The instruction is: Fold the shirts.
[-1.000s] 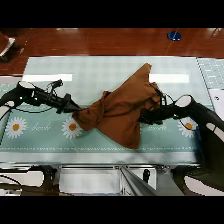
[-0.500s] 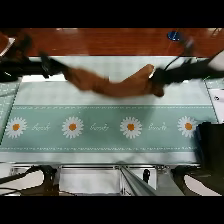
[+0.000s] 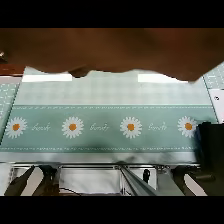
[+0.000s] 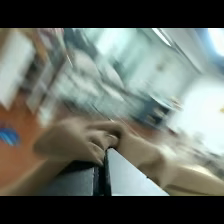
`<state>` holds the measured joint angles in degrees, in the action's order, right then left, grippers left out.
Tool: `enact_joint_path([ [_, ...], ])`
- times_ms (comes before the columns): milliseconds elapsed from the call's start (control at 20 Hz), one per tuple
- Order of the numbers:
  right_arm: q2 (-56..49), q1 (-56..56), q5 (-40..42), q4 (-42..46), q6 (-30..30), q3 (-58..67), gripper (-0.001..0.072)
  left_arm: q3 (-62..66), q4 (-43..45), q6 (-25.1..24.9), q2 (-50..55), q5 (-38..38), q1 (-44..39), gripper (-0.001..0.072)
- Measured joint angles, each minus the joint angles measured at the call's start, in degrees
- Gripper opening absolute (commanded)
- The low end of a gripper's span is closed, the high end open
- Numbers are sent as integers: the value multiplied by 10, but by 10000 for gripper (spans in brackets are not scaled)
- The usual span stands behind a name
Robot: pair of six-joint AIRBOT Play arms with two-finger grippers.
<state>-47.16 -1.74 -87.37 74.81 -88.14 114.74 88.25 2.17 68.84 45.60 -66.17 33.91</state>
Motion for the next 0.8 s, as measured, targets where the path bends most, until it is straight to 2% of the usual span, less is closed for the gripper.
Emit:
enact_joint_path([
  [150, 55, 1, -42, 43, -4, 14, 21, 12, 26, 2, -87, 13, 12, 18],
  [350, 91, 1, -106, 61, -11, 17, 21, 34, 152, 16, -160, 26, -34, 19],
  [600, 102, 1, -158, 41, -20, -31, 21, 34, 323, 48, -189, 14, -98, 19],
  [800, 104, 1, -163, 0, -24, -136, 21, -23, 380, 59, -188, 3, -113, 18],
])
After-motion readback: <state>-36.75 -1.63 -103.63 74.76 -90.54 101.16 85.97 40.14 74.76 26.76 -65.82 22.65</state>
